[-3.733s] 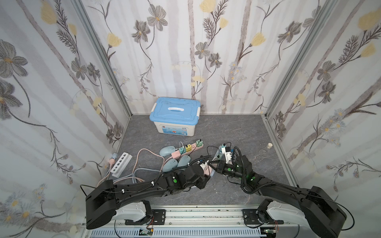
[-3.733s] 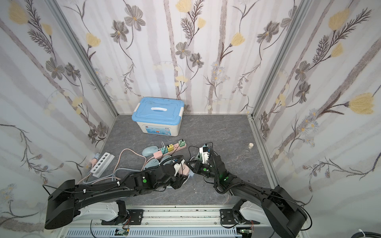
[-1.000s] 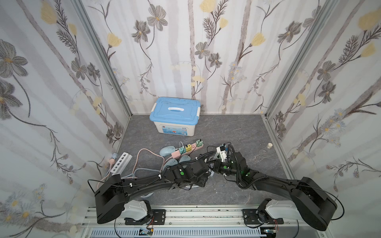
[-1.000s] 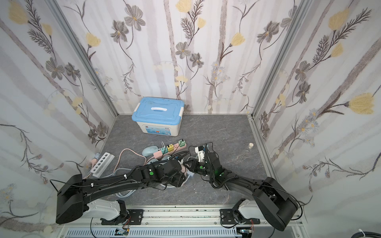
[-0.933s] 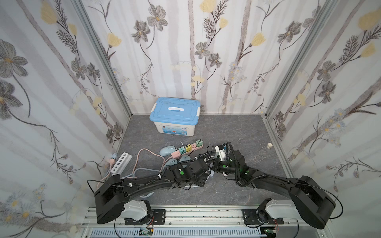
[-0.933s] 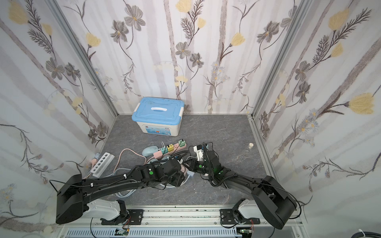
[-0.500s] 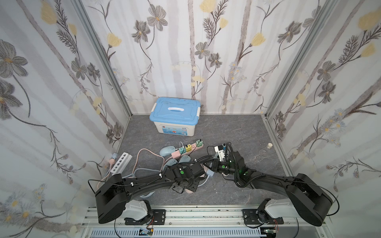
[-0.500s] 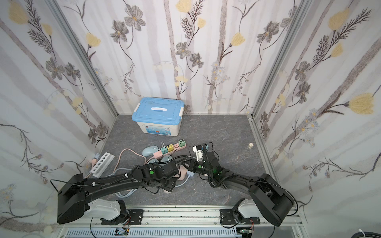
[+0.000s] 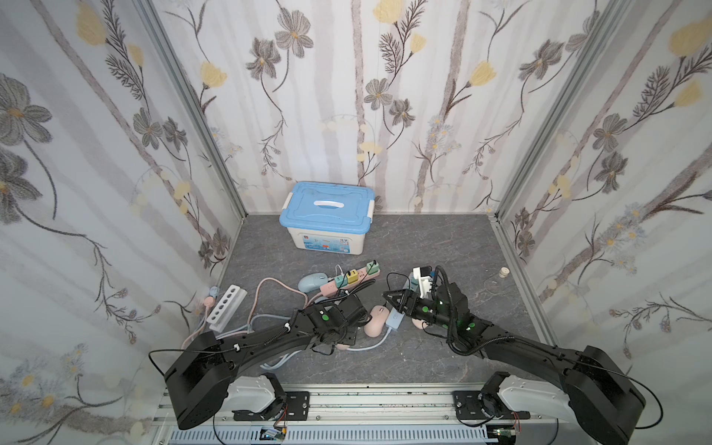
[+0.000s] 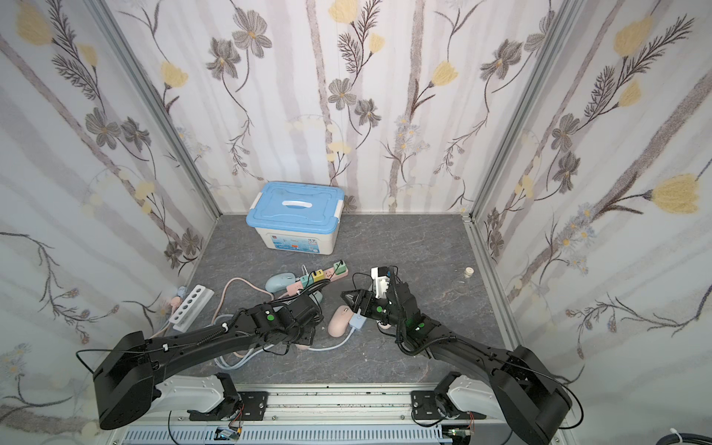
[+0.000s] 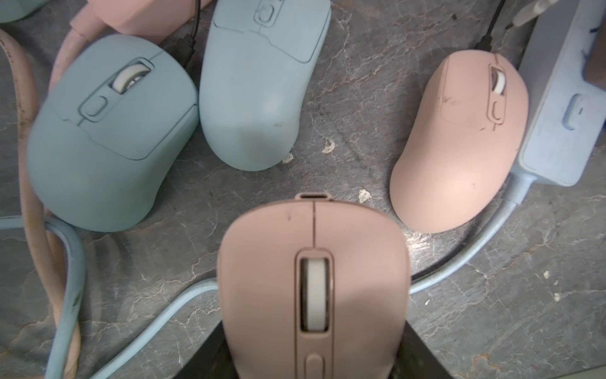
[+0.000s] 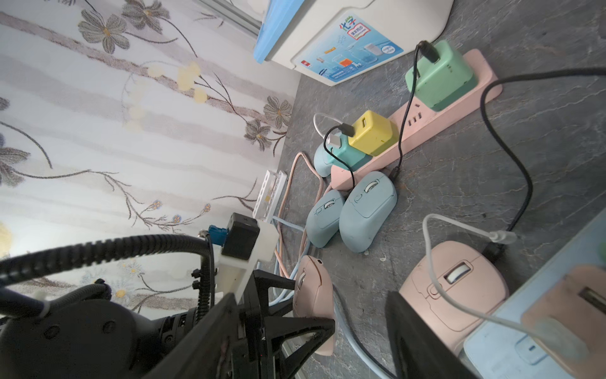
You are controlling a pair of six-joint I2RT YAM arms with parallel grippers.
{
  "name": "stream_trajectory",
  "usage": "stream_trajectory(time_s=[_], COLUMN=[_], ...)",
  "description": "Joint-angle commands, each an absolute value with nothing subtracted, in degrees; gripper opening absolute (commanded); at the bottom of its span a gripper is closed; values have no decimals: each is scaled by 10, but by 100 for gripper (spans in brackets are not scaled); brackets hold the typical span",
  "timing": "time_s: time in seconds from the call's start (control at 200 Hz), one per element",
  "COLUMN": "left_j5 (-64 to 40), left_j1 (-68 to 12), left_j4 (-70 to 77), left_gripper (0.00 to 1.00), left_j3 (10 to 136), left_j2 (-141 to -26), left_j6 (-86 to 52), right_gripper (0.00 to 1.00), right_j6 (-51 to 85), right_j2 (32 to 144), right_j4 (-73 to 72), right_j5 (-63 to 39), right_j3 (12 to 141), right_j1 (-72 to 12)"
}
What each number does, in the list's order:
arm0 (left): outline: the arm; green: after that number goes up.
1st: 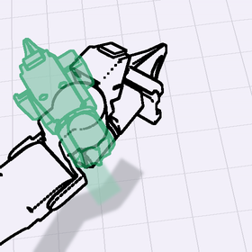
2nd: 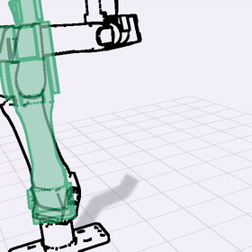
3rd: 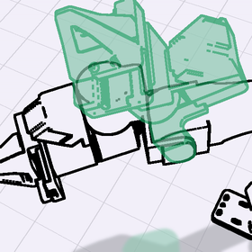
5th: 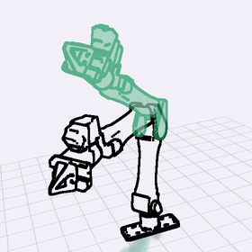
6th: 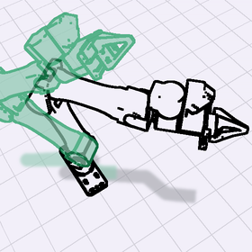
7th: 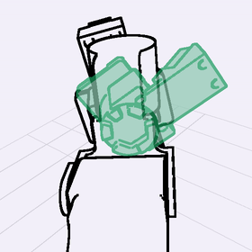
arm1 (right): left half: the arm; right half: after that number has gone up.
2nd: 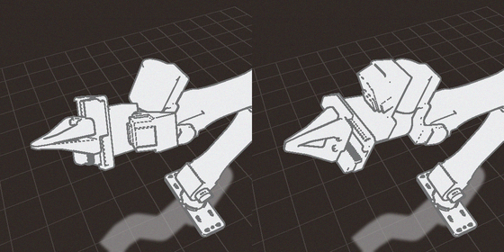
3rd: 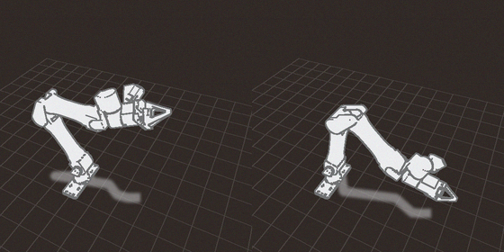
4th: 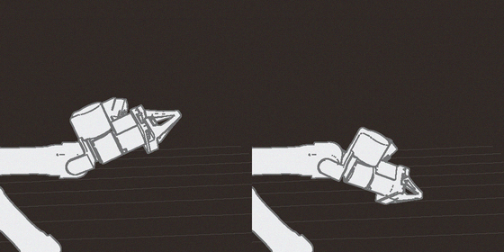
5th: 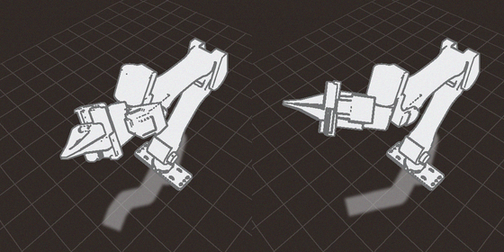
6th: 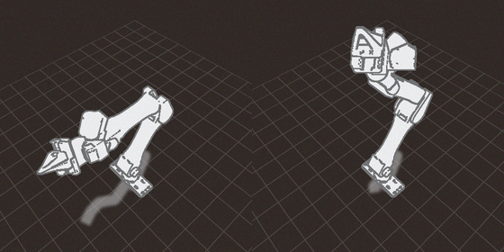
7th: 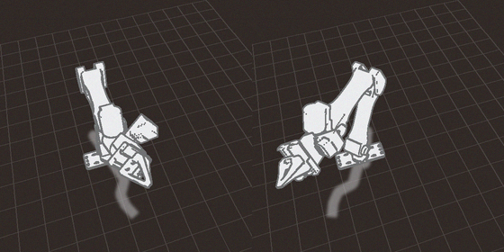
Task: Unplug the wireless mouse
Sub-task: Place the power cord at the center of the board.
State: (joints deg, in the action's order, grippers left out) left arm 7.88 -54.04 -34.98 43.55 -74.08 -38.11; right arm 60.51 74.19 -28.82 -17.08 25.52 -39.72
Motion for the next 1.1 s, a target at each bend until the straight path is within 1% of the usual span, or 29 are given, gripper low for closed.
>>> stream_trajectory(time_s=[0.0, 0.095, 0.115, 0.125, 0.145, 0.255, 0.4, 0.574, 0.749, 0.864, 0.999, 1.019, 1.094], left_j5=[62, 55, 56, 57, 58, 50, 43, 30, 25, 11, 11, 13, 14], left_j1=[-541, -558, -566, -570, -577, -623, -674, -713, -723, -723, -723, -724, -723], left_j4=[-337, -339, -341, -342, -344, -335, -326, -335, -394, -415, -429, -430, -431], left_gripper=[0, 0, 0, 0, 0, 0, 0, 0, 0, 0, 0, 3, 18], left_j3=[436, 460, 467, 471, 479, 520, 590, 696, 803, 829, 852, 853, 852], left_j2=[-728, -729, -732, -733, -737, -778, -884, -1011, -1129, -1173, -1195, -1197, -1200], left_j6=[-392, -387, -387, -386, -383, -371, -330, -266, -228, -216, -212, -212, -213], right_gripper=[72, 77, 79, 83, 87, 90, 90, 89, 90, 90, 90, 90, 90], right_j6=[595, 589, 587, 587, 584, 582, 582, 578, 574, 573, 573, 574, 574], right_j2=[705, 658, 648, 646, 634, 583, 529, 448, 371, 344, 332, 331, 332], right_j4=[-250, -200, -189, -184, -174, -120, -72, -9, 39, 62, 65, 65, 62], right_j5=[-126, -88, -80, -77, -71, -42, -36, -25, -17, -18, -28, -30, -36], right_j3=[251, 247, 247, 246, 245, 235, 214, 197, 186, 180, 172, 172, 170], right_j1=[-387, -371, -367, -364, -360, -331, -279, -216, -170, -149, -132, -131, -128])
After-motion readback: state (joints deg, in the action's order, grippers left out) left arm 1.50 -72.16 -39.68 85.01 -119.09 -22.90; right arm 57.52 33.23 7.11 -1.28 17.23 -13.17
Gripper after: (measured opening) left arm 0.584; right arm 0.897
